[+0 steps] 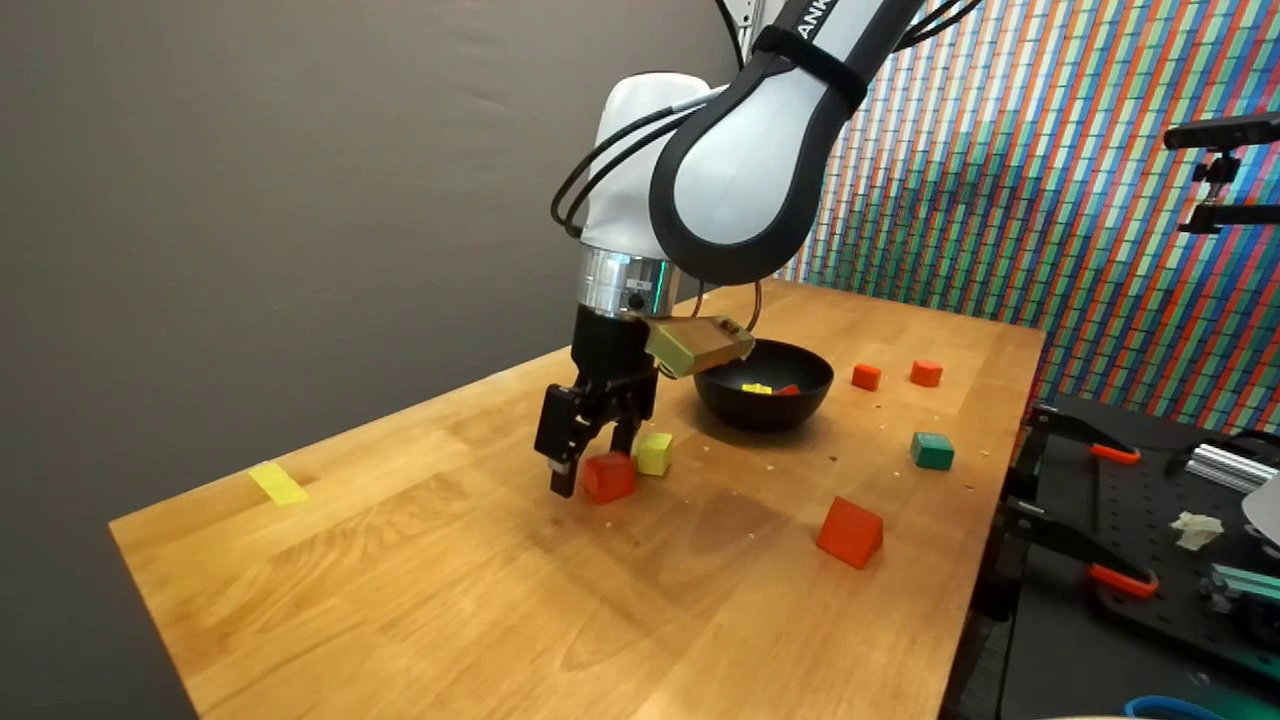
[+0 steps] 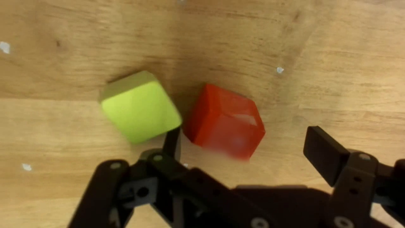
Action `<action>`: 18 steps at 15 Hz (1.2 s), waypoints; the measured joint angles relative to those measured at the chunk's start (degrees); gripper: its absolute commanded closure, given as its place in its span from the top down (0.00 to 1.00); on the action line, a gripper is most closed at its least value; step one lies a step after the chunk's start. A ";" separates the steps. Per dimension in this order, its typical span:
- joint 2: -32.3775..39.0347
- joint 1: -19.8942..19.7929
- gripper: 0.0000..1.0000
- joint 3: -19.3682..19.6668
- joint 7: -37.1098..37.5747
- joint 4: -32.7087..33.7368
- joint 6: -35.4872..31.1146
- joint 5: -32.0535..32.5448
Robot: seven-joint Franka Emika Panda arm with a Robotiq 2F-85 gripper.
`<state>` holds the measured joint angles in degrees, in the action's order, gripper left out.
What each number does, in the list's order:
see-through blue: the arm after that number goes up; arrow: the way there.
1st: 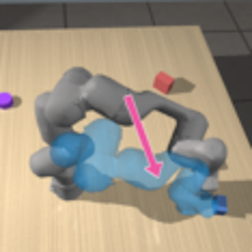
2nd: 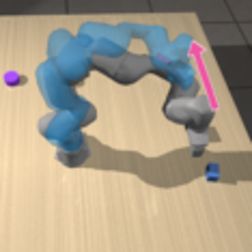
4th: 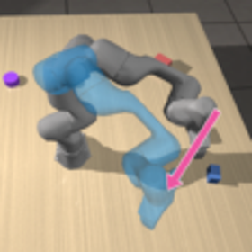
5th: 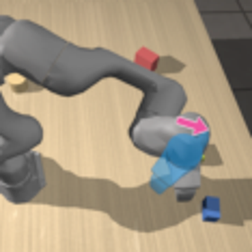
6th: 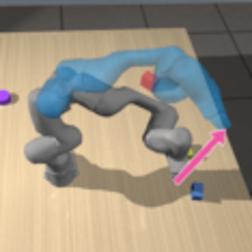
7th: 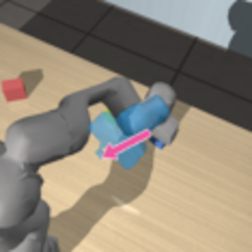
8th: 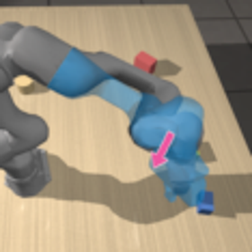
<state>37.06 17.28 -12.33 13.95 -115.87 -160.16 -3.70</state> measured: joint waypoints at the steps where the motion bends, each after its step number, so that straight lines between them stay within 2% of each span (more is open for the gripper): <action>1: 0.50 0.47 1.00 0.16 0.14 0.36 0.30 0.00; 2: 0.88 0.96 1.00 0.31 0.28 0.63 0.50 0.00; 3: 1.08 1.49 0.75 0.48 0.42 0.77 0.74 0.00; 4: 1.09 1.98 0.75 0.67 0.51 0.83 0.85 0.00; 10: 0.21 4.04 0.26 2.50 0.65 0.89 0.86 0.33; 11: 0.00 4.65 0.20 3.20 0.74 0.89 0.71 0.72; 15: -1.65 7.53 0.20 7.74 1.86 -0.06 -0.55 4.22; 18: -6.11 7.39 0.20 10.60 1.98 -3.57 -0.49 5.95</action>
<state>30.95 24.66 -1.73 15.92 -119.44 -160.65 2.25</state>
